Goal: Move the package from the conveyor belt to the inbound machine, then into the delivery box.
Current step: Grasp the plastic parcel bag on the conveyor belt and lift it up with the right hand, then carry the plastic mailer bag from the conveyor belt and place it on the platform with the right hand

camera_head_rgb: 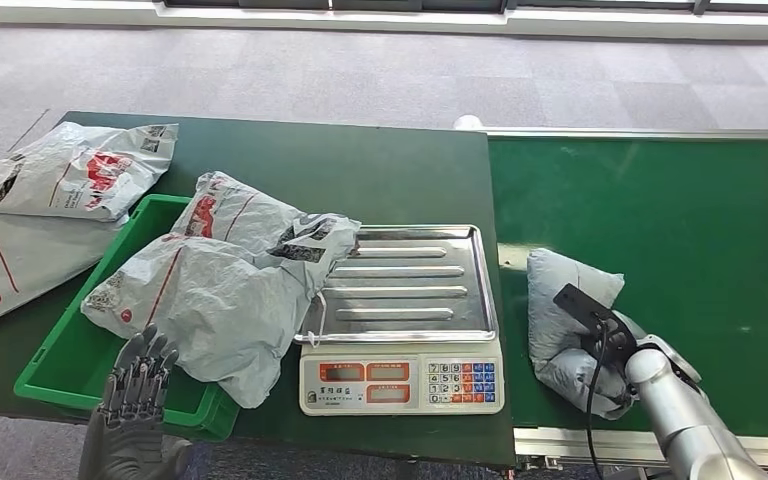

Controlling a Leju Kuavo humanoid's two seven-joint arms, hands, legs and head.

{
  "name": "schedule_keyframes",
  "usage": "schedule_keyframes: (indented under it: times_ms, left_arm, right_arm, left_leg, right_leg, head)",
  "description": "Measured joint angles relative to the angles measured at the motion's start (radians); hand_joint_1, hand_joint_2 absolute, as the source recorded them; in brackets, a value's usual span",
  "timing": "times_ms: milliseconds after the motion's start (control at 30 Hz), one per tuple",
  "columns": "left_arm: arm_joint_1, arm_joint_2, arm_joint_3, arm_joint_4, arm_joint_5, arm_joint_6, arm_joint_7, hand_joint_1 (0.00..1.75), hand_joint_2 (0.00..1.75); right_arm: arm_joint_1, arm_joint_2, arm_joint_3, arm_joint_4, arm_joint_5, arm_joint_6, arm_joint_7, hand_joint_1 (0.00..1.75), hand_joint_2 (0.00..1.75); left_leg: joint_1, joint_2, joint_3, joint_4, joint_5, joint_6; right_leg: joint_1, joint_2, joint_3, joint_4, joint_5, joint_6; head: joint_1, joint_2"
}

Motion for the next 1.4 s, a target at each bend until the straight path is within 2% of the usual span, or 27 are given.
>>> schedule_keyframes:
  times_ms: [100, 200, 300, 367, 500, 600, 733, 900, 1000, 1167, 1200, 1267, 1333, 1367, 1400]
  left_arm:
    - [0.001, 0.007, -0.003, 0.003, 0.004, -0.004, -0.007, 0.0, 1.75]
    - [0.002, 0.004, -0.003, 0.003, 0.002, -0.014, -0.007, 0.0, 1.75]
    - [0.002, -0.005, -0.003, 0.0, 0.0, -0.008, -0.009, 0.0, 1.75]
    - [0.003, -0.008, -0.003, 0.0, -0.001, 0.008, -0.016, 0.0, 1.75]
    - [0.001, -0.008, -0.013, 0.001, 0.004, 0.066, -0.041, 0.0, 1.75]
    - [-0.004, 0.0, -0.033, 0.001, 0.013, 0.105, -0.058, 0.0, 1.75]
    - [-0.015, 0.012, -0.052, 0.001, 0.018, 0.12, -0.073, 0.0, 1.75]
    - [-0.05, 0.034, -0.078, 0.017, 0.01, 0.13, -0.106, 0.0, 1.75]
    - [-0.066, 0.044, -0.091, 0.03, 0.01, 0.13, -0.111, 0.0, 1.75]
    - [-0.071, 0.054, -0.095, 0.041, 0.009, 0.13, -0.114, 0.0, 1.75]
    - [-0.072, 0.056, -0.096, 0.042, 0.007, 0.128, -0.114, 0.0, 1.75]
    - [-0.078, 0.062, -0.097, 0.044, 0.002, 0.114, -0.116, 0.0, 1.75]
    - [-0.104, 0.07, -0.098, 0.052, -0.001, 0.092, -0.117, 0.0, 1.75]
    - [-0.121, 0.073, -0.099, 0.058, 0.001, 0.084, -0.116, 0.0, 1.75]
    - [-0.138, 0.076, -0.1, 0.065, 0.004, 0.077, -0.113, 0.0, 1.75]
  right_arm:
    - [0.022, -0.002, 0.004, -0.039, -0.108, -0.132, -0.046, 1.75, 1.75]
    - [0.055, 0.001, -0.013, -0.13, -0.205, -0.331, -0.103, 1.75, 1.75]
    - [0.11, 0.019, -0.06, -0.287, -0.352, -0.55, -0.241, 1.75, 1.75]
    - [0.155, 0.038, -0.093, -0.408, -0.436, -0.661, -0.334, 1.75, 1.75]
    - [0.225, 0.075, -0.121, -0.649, -0.551, -0.825, -0.466, 1.75, 1.75]
    - [0.243, 0.089, -0.098, -0.807, -0.577, -0.875, -0.503, 1.75, 1.75]
    - [0.234, 0.093, -0.031, -0.926, -0.55, -0.839, -0.488, 1.75, 1.75]
    - [0.144, 0.105, 0.12, -0.949, -0.389, -0.657, -0.414, 1.75, 1.75]
    - [0.104, 0.119, 0.194, -0.949, -0.363, -0.635, -0.396, 1.75, 1.75]
    - [0.082, 0.121, 0.241, -0.949, -0.352, -0.622, -0.385, 1.75, 1.75]
    - [0.073, 0.124, 0.25, -0.945, -0.332, -0.59, -0.358, 1.75, 1.75]
    - [0.031, 0.144, 0.284, -0.912, -0.26, -0.45, -0.261, 1.75, 1.75]
    - [-0.032, 0.189, 0.339, -0.831, -0.183, -0.285, -0.172, 1.75, 1.75]
    - [-0.058, 0.217, 0.366, -0.782, -0.159, -0.234, -0.147, 1.75, 1.75]
    - [-0.081, 0.243, 0.389, -0.736, -0.145, -0.208, -0.132, 1.42, 1.75]
  left_leg:
    - [0.0, -0.001, -0.003, 0.0, 0.001, 0.0]
    - [0.0, -0.004, -0.007, 0.0, 0.002, 0.0]
    - [0.0, -0.008, -0.009, 0.0, 0.002, 0.001]
    - [0.0, -0.009, -0.01, 0.0, 0.002, 0.001]
    - [0.0, -0.009, -0.012, 0.0, 0.002, 0.001]
    - [0.0, -0.008, -0.012, -0.001, 0.003, 0.0]
    - [0.0, -0.007, -0.012, -0.001, 0.003, 0.0]
    - [0.0, -0.002, -0.015, -0.001, 0.006, -0.002]
    - [0.0, -0.007, -0.014, -0.001, 0.009, -0.002]
    - [0.0, -0.01, -0.017, -0.001, 0.009, -0.002]
    - [0.0, -0.01, -0.02, -0.001, 0.009, -0.002]
    - [0.0, -0.005, -0.024, -0.001, 0.009, -0.002]
    - [0.0, 0.001, -0.023, -0.001, 0.009, -0.004]
    - [0.001, 0.002, -0.022, -0.001, 0.011, -0.004]
    - [0.001, 0.001, -0.022, -0.001, 0.013, -0.005]
  right_leg:
    - [-0.001, -0.001, -0.002, 0.0, 0.0, 0.0]
    - [-0.001, -0.004, -0.004, 0.0, 0.0, 0.0]
    - [-0.001, -0.009, -0.005, 0.0, 0.0, 0.0]
    - [-0.001, -0.01, -0.006, 0.0, 0.0, 0.0]
    - [-0.001, -0.01, -0.008, 0.001, -0.001, -0.001]
    - [-0.001, -0.008, -0.009, 0.001, -0.001, -0.001]
    - [-0.001, -0.006, -0.009, 0.001, 0.0, -0.001]
    - [0.0, -0.003, -0.011, 0.001, 0.003, -0.002]
    - [0.001, -0.007, -0.012, 0.001, 0.005, -0.003]
    - [0.0, -0.01, -0.013, 0.001, 0.005, -0.002]
    - [0.0, -0.01, -0.013, 0.002, 0.005, -0.002]
    - [0.0, -0.006, -0.015, 0.002, 0.005, -0.003]
    - [0.001, 0.0, -0.017, 0.002, 0.007, -0.005]
    - [0.003, 0.001, -0.019, 0.002, 0.009, -0.006]
    - [0.003, 0.0, -0.021, 0.002, 0.011, -0.006]
  head:
    - [0.0, 0.0]
    - [0.0, 0.0]
    - [0.0, 0.0]
    - [0.0, 0.0]
    - [0.0, 0.0]
    - [0.0, 0.0]
    - [0.0, 0.0]
    - [0.0, 0.0]
    - [0.0, 0.0]
    - [0.0, 0.0]
    - [0.0, 0.0]
    - [0.0, 0.0]
    - [0.0, 0.0]
    - [0.0, 0.0]
    - [0.0, 0.0]
